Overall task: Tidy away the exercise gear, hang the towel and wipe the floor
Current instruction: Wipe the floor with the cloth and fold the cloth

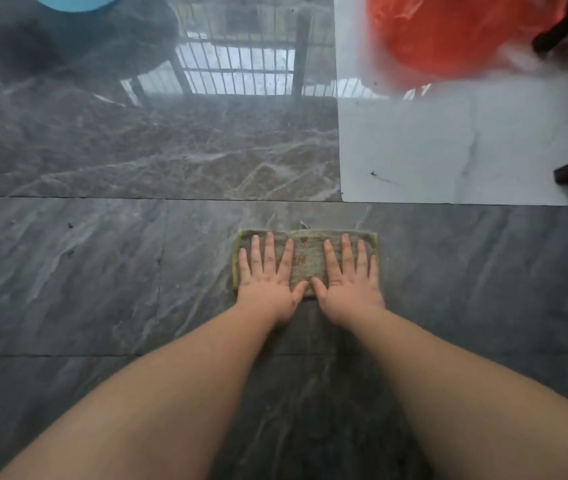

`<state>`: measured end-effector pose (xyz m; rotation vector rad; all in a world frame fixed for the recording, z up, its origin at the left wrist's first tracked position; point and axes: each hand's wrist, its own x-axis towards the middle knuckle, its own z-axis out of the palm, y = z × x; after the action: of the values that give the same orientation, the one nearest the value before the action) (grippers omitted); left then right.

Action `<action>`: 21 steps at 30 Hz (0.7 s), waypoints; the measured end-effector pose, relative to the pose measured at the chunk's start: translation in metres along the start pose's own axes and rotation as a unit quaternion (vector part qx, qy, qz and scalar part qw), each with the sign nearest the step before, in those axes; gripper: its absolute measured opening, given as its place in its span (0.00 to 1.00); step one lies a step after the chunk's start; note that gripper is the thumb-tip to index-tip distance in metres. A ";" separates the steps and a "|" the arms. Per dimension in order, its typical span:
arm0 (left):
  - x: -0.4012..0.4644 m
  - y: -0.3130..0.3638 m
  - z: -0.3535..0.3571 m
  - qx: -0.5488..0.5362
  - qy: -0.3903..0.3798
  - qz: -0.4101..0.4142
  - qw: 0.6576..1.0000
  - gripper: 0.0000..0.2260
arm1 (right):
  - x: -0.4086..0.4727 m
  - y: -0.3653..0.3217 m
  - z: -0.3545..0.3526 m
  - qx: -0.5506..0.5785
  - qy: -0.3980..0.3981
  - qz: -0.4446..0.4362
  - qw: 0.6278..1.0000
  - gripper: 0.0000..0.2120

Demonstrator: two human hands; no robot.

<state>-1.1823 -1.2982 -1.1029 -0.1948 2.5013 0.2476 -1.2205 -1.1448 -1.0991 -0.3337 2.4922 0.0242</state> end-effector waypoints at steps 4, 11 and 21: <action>-0.062 0.013 0.036 -0.003 -0.058 0.008 0.998 0.36 | -0.075 0.000 0.039 0.032 -0.058 0.033 0.997 0.38; -0.144 0.030 0.095 -0.018 -0.069 -0.003 0.997 0.35 | -0.172 0.001 0.095 0.061 -0.056 0.077 0.994 0.34; -0.197 0.114 0.167 -0.041 -0.003 -0.007 0.999 0.33 | -0.218 0.085 0.158 0.047 0.038 0.079 0.995 0.34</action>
<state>-0.9528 -1.1344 -1.1042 -0.2461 2.4856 0.3456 -0.9804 -0.9967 -1.1050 -0.1000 2.5798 -0.0424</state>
